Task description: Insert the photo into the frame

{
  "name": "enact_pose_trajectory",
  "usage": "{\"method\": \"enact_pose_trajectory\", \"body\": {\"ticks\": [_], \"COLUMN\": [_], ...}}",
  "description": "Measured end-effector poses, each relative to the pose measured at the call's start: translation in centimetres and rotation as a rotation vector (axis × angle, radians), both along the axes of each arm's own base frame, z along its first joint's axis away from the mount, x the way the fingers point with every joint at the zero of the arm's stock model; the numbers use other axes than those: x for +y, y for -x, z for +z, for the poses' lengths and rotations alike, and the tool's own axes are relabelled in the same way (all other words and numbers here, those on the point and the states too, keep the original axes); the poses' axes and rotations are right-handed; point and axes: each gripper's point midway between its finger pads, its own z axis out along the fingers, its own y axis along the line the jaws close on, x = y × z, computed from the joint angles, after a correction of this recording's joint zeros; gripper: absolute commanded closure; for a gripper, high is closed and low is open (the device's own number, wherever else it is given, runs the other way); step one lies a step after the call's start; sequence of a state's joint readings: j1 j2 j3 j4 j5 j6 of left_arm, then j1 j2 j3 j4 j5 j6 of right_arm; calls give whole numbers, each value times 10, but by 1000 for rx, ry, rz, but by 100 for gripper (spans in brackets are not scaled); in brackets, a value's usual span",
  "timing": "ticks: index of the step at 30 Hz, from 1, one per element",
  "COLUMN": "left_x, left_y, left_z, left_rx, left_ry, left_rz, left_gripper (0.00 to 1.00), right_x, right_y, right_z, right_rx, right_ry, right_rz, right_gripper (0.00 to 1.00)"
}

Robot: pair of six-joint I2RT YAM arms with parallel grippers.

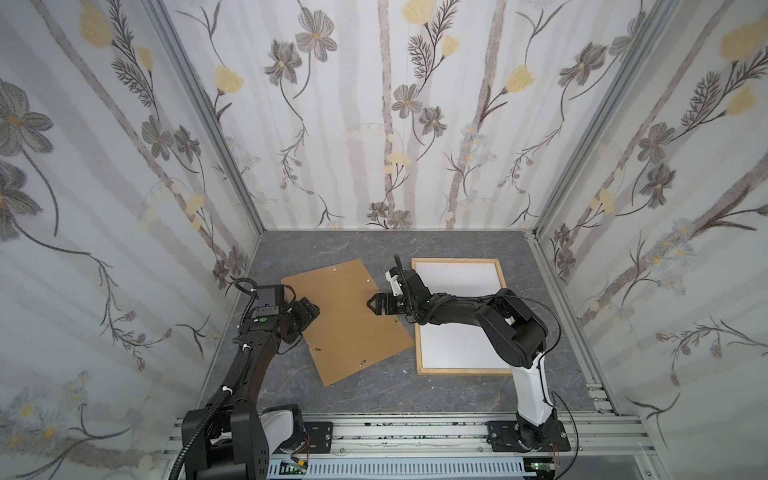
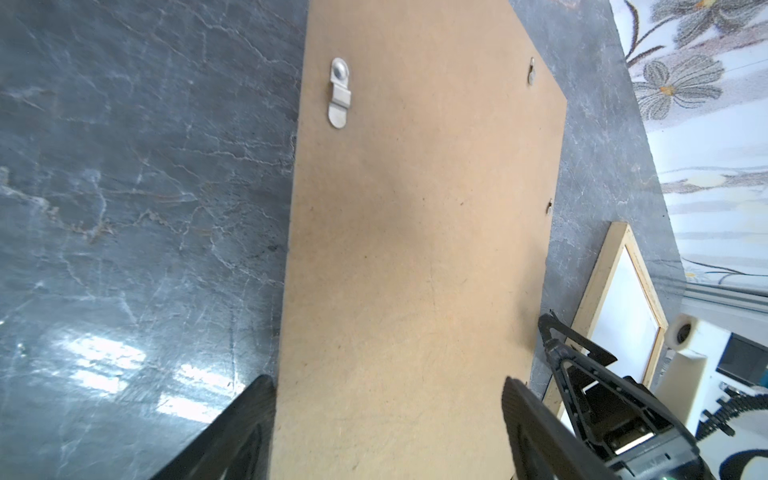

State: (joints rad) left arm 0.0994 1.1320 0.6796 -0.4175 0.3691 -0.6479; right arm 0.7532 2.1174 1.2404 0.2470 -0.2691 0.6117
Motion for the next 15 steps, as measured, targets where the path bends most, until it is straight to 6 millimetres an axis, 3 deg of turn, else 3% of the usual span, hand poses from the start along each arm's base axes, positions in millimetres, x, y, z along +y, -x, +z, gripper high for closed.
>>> {"method": "enact_pose_trajectory", "body": {"ticks": [3,7,15], "left_x": [-3,-7,-16], "left_y": [2,-3,-13], "left_z": [6,28,64], "left_rx": [-8,-81,-218], "left_ry": [23,71,136], "left_rz": [-5,-21,-51], "left_gripper": [25,30,32], "right_x": [-2,-6,-5], "right_y": [-5,-9,-14], "right_z": [0,1,5], "right_rx": [-13,-11,-16], "right_ry": [2,-17,-42], "right_rz": [-13,-12,-7], "right_gripper": [0,0,0]}}
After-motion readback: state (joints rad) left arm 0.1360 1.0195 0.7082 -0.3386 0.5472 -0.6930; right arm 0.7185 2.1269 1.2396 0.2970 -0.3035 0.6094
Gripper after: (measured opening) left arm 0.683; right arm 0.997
